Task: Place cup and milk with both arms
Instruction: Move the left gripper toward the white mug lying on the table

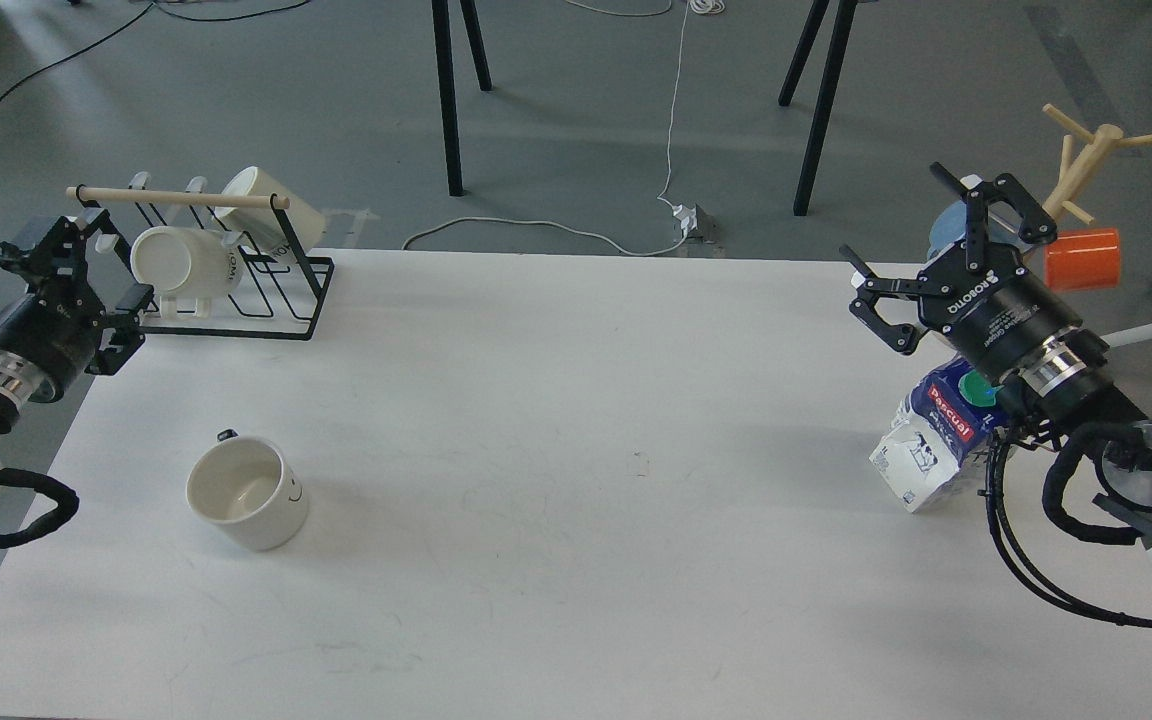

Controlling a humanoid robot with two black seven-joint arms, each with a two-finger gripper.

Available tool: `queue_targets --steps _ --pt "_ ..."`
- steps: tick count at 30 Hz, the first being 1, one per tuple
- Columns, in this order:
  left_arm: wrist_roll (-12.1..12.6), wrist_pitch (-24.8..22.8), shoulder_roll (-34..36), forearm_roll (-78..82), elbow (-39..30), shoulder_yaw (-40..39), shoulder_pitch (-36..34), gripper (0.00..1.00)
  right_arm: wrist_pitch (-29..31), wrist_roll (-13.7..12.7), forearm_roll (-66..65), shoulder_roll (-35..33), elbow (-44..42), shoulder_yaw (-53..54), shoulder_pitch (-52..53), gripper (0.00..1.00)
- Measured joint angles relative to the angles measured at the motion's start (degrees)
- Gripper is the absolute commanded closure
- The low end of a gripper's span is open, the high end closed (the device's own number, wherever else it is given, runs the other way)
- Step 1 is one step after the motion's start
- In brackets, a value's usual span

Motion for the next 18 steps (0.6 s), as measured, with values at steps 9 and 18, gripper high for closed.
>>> queue_targets --steps 9,18 --pt "0.00 0.00 0.90 -0.16 0.85 0.00 0.01 0.01 0.00 0.02 -0.04 0.28 0.02 0.37 0.00 0.02" --pt "0.00 0.00 2.56 1.76 2.21 0.74 0.73 0.01 0.00 0.10 -0.11 0.59 -0.33 0.58 -0.36 0.02"
